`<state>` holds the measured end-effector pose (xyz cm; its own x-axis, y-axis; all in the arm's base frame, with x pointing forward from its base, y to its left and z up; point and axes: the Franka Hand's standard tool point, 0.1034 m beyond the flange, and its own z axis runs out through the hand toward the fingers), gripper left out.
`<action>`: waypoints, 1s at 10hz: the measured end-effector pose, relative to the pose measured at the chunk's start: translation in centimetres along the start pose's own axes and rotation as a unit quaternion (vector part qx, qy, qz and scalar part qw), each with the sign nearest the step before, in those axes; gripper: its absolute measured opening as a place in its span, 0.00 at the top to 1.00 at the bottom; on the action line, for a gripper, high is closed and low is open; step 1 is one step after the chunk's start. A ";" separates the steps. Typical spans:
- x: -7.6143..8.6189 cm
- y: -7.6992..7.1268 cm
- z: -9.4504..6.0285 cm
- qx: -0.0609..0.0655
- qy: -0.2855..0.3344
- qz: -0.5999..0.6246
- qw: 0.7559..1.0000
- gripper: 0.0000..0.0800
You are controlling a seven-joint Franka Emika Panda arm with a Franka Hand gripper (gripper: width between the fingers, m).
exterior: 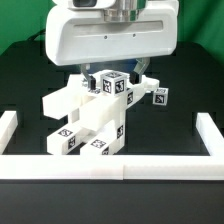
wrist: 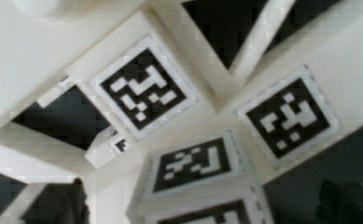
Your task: Assemble chair
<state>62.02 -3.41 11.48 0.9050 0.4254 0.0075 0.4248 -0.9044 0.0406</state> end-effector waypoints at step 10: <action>-0.1 0.1 0.0 0.001 0.000 0.089 0.996 0.64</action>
Offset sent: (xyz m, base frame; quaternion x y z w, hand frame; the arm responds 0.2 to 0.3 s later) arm 0.0000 0.0000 0.0000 0.0000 0.0000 0.0000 1.0000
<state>61.99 -3.48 11.46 0.9661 0.2576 0.0148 0.2570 -0.9657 0.0367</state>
